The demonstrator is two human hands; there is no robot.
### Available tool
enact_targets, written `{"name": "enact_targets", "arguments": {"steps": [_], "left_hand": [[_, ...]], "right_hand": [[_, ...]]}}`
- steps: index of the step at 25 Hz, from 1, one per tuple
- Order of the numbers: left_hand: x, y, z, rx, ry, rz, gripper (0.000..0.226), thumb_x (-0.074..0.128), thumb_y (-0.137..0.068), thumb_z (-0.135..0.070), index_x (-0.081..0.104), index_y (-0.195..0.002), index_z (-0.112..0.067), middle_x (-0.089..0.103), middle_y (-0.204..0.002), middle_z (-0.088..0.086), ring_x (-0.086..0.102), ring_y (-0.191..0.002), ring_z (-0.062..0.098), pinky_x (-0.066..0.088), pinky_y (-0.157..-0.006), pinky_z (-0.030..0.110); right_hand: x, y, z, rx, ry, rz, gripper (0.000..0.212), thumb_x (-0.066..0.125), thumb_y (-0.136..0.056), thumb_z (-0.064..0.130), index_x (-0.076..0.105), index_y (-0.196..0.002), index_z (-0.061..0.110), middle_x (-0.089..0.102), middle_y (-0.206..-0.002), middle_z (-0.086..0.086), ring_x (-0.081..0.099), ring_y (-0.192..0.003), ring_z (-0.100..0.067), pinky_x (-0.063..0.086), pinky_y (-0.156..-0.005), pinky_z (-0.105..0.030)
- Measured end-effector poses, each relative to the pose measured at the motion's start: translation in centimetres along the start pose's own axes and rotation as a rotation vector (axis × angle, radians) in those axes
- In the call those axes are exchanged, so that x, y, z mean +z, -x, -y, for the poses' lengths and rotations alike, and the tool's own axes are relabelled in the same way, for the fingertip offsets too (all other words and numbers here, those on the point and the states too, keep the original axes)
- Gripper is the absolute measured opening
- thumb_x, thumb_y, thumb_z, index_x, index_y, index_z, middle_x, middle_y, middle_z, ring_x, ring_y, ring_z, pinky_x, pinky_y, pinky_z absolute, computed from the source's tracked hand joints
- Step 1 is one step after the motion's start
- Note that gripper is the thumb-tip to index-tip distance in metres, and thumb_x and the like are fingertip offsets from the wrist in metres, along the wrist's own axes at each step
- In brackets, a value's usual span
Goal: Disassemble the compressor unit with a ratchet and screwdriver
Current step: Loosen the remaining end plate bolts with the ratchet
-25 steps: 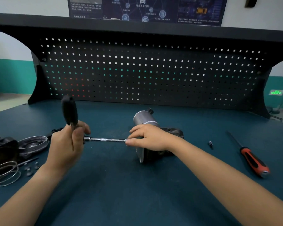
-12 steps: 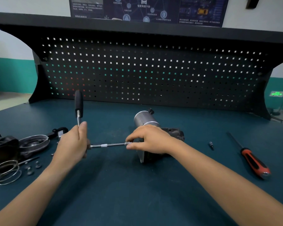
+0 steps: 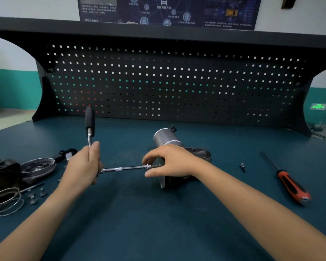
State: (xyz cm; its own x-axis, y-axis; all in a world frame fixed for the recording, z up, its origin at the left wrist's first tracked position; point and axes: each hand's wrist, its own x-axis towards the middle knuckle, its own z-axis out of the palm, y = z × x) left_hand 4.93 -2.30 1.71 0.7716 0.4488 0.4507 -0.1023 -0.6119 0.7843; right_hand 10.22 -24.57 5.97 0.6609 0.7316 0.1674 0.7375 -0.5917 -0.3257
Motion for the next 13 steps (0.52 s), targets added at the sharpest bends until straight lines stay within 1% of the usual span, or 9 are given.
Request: {"name": "enact_targets", "arguments": {"steps": [2,4,5,7,8,10,11,12,13], "left_hand": [[0.1,-0.5,0.5,-0.139,0.031,0.103,0.048,0.029,-0.099,-0.037,0.046,-0.069,-0.004,0.053,-0.052,0.006,0.047,-0.033,0.021,0.036,-0.045,0.028],[0.4,-0.2,0.8,-0.151,0.014,0.126,0.048,0.029,-0.100,-0.038,0.046,-0.070,-0.004,0.054,-0.051,0.006,0.050,-0.035,0.022,0.038,-0.045,0.029],[0.5,0.0,1.0,-0.093,0.018,0.073,0.049,0.029,-0.100,-0.038,0.047,-0.070,-0.004,0.054,-0.051,0.005,0.052,-0.035,0.019,0.041,-0.047,0.030],[0.3,0.7,0.8,0.138,0.101,-0.113,0.047,0.029,-0.097,-0.041,0.049,-0.067,-0.011,0.053,-0.050,-0.001,0.053,-0.039,0.010,0.044,-0.052,0.030],[0.0,1.0,0.7,0.282,0.140,-0.178,0.042,0.028,-0.094,-0.044,0.049,-0.067,-0.019,0.054,-0.055,-0.001,0.055,-0.046,0.009,0.043,-0.053,0.025],[-0.8,1.2,0.5,0.485,0.135,-0.204,0.030,0.025,-0.091,-0.044,0.045,-0.071,-0.033,0.058,-0.075,-0.010,0.057,-0.059,0.004,0.038,-0.055,0.019],[-0.9,1.3,0.4,0.513,0.108,-0.203,0.030,0.024,-0.091,-0.043,0.044,-0.071,-0.034,0.058,-0.076,-0.011,0.056,-0.061,0.001,0.036,-0.056,0.020],[-0.9,1.3,0.3,0.485,0.085,-0.209,0.033,0.023,-0.091,-0.043,0.044,-0.068,-0.031,0.057,-0.067,-0.006,0.055,-0.059,0.001,0.035,-0.056,0.023],[-0.7,1.3,0.1,0.415,0.067,-0.217,0.039,0.023,-0.091,-0.044,0.045,-0.065,-0.025,0.054,-0.056,-0.003,0.054,-0.054,0.004,0.035,-0.055,0.025]], "right_hand": [[0.1,0.0,0.0,-0.013,0.035,-0.009,0.022,0.062,-0.084,0.045,0.069,-0.101,0.033,0.067,-0.094,0.020,0.055,-0.090,0.003,0.043,-0.079,-0.020],[0.3,-0.1,0.2,-0.023,0.077,-0.004,0.022,0.058,-0.087,0.044,0.070,-0.100,0.031,0.068,-0.092,0.013,0.058,-0.090,-0.006,0.046,-0.079,-0.029],[0.3,-0.1,0.2,-0.020,0.080,0.002,0.023,0.056,-0.089,0.044,0.071,-0.099,0.030,0.069,-0.090,0.009,0.058,-0.091,-0.010,0.047,-0.081,-0.034],[0.1,-0.1,0.4,0.002,0.040,0.015,0.023,0.053,-0.091,0.043,0.071,-0.094,0.028,0.068,-0.089,0.010,0.059,-0.094,-0.012,0.047,-0.086,-0.038],[0.0,-0.2,0.5,0.022,0.005,0.026,0.024,0.051,-0.092,0.042,0.071,-0.091,0.028,0.068,-0.089,0.014,0.058,-0.096,-0.009,0.046,-0.089,-0.037],[-0.2,-0.2,0.6,0.084,-0.077,0.048,0.027,0.047,-0.093,0.042,0.070,-0.086,0.029,0.066,-0.089,0.020,0.057,-0.099,-0.005,0.044,-0.095,-0.034],[-0.3,-0.3,0.6,0.118,-0.100,0.056,0.029,0.045,-0.094,0.042,0.070,-0.086,0.029,0.066,-0.090,0.019,0.057,-0.099,-0.005,0.043,-0.096,-0.033],[-0.3,-0.3,0.6,0.138,-0.094,0.057,0.032,0.044,-0.093,0.044,0.071,-0.087,0.028,0.067,-0.090,0.017,0.058,-0.097,-0.006,0.045,-0.093,-0.032],[-0.3,-0.2,0.5,0.133,-0.063,0.052,0.032,0.045,-0.092,0.047,0.071,-0.091,0.028,0.066,-0.089,0.017,0.058,-0.094,-0.006,0.046,-0.089,-0.030]]}}
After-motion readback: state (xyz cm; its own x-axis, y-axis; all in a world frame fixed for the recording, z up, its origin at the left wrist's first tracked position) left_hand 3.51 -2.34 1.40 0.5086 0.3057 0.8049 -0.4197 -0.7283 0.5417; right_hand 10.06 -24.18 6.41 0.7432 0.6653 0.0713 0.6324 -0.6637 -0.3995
